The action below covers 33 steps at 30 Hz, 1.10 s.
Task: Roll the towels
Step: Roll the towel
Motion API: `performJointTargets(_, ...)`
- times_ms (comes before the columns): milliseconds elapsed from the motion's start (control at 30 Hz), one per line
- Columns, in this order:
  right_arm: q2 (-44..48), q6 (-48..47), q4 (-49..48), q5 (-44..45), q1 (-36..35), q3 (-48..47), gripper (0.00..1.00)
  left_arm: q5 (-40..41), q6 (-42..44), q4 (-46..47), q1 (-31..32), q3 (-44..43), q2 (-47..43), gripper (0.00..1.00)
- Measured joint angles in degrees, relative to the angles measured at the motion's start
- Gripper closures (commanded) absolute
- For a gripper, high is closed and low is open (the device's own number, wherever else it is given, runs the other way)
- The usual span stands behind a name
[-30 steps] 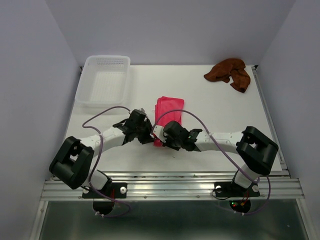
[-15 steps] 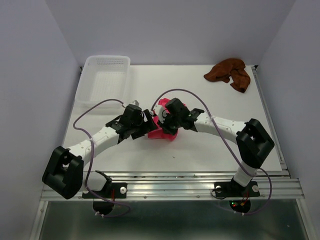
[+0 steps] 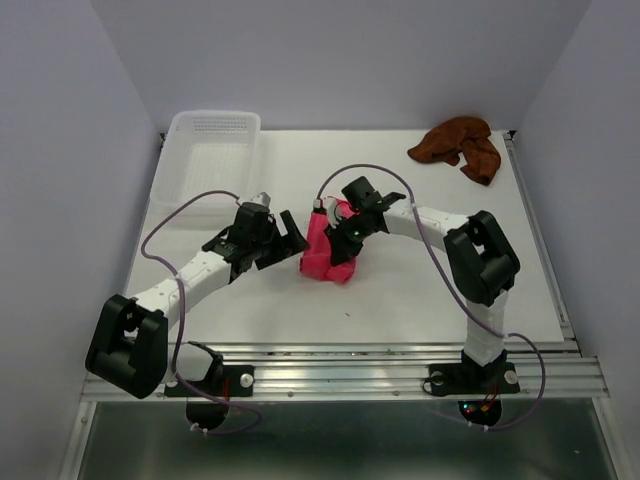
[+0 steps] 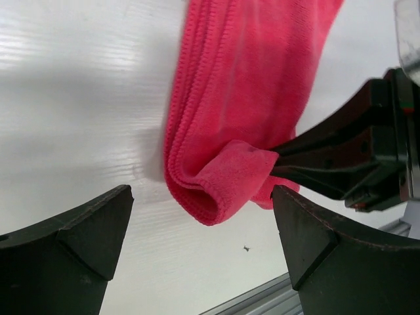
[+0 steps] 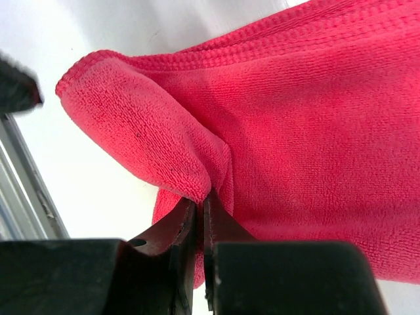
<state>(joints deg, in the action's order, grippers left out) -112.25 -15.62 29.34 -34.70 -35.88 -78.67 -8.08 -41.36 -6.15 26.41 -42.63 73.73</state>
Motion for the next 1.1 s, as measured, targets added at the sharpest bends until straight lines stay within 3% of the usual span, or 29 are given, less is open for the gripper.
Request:
performJointTargets(200,-1.8,2.2,2.7,-1.8,2.3,-2.8,0.83,-6.4,4.1,6.9,0.2,4.2,0.0,0.01)
performJointTargets(300,-2.6,3.1,3.7,-2.0,3.4,-3.4,0.82,-7.4,5.3,7.7,0.2,5.7,0.0,0.01)
performJointTargets(467,-4.5,1.7,5.9,-2.5,4.3,-5.7,0.72,-7.7,6.3,9.7,0.3,5.9,1.0,0.02)
performJointTargets(533,-5.0,0.4,6.7,-2.6,4.4,-6.3,0.64,-8.0,6.4,11.4,0.3,5.9,2.7,0.04)
performJointTargets(700,-5.4,-2.8,8.1,-2.5,4.4,-6.9,0.54,-7.9,6.4,13.7,0.9,5.9,6.2,0.07)
performJointTargets(767,-5.4,-4.1,8.3,-2.3,4.4,-6.9,0.44,-7.9,6.4,14.4,0.9,5.6,7.1,0.09)
performJointTargets(900,-5.0,-6.4,8.1,-1.4,4.4,-6.3,0.36,-7.5,6.0,15.8,0.9,3.7,11.0,0.2)
performJointTargets(1100,2.6,-8.4,5.3,4.6,4.4,1.7,0.26,-6.8,5.1,17.4,0.9,-0.7,17.9,0.45)
